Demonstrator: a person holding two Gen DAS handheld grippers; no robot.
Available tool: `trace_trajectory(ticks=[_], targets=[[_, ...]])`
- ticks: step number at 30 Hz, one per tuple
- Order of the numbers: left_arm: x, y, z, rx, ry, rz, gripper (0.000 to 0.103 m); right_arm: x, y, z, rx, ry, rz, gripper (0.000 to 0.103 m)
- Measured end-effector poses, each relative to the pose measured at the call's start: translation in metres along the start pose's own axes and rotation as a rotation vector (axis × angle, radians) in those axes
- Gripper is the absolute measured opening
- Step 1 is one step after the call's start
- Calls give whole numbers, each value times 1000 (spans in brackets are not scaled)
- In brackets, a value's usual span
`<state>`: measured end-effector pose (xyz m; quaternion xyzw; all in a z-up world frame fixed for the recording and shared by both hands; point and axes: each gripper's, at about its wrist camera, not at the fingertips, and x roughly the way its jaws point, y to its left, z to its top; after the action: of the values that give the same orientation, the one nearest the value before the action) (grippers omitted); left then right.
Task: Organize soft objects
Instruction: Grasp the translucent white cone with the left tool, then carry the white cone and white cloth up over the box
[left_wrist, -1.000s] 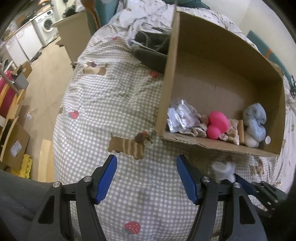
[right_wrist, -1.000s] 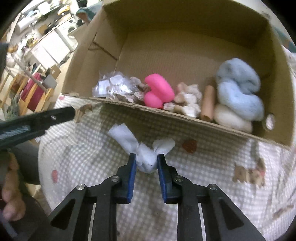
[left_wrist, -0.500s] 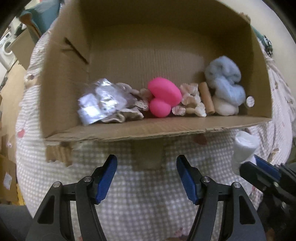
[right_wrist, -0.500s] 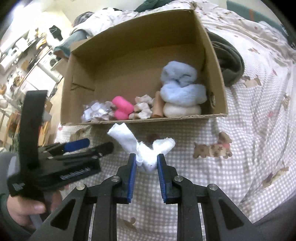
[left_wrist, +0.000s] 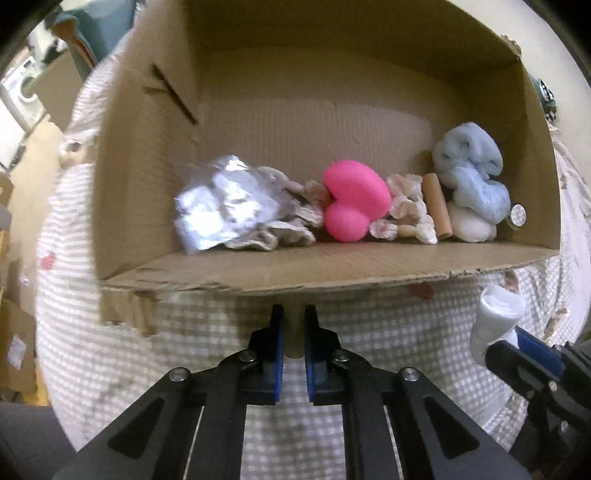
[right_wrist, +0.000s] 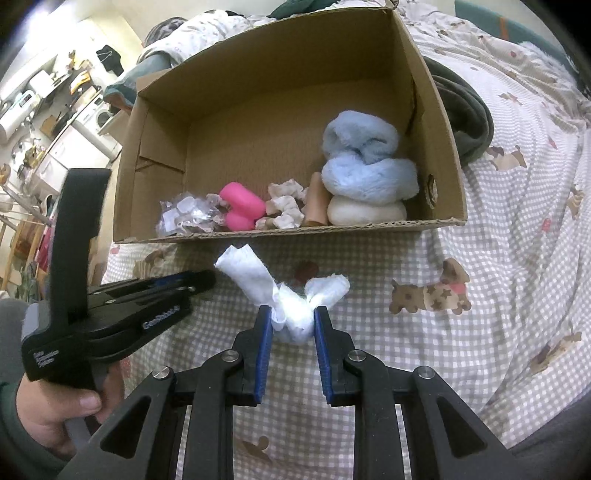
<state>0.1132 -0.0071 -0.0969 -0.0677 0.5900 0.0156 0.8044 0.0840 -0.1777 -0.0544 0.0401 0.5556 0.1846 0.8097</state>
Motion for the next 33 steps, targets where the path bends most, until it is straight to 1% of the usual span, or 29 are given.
trace_trajectory(ticks=[3, 9, 13, 17, 20, 22, 26, 29, 33], targets=[[-6, 7, -8, -25, 3, 4, 8, -1, 0, 0, -1, -8, 0, 24], [-27, 25, -27, -63, -14, 46, 8, -2, 1, -1, -13, -15, 0, 24], [-37, 35, -34, -82, -33, 79, 8, 0, 5, -2, -33, -13, -6, 24], [-44, 49, -43, -117, -19, 85, 8, -1, 6, -3, -41, -15, -7, 24], [-48, 51, -50, -128, -27, 95, 8, -2, 8, -5, -52, -18, -10, 24], [-46, 45, -51, -135, -48, 98, 8, -4, 11, -7, -62, -23, -8, 24], [-66, 42, -61, -155, -116, 112, 8, -13, 16, -10, -82, -51, 17, 24], [-87, 42, -69, -183, -172, 107, 8, -24, 18, -10, -90, -90, 56, 24], [-111, 45, -71, -212, -259, 102, 8, -42, 23, -10, -111, -160, 130, 24]])
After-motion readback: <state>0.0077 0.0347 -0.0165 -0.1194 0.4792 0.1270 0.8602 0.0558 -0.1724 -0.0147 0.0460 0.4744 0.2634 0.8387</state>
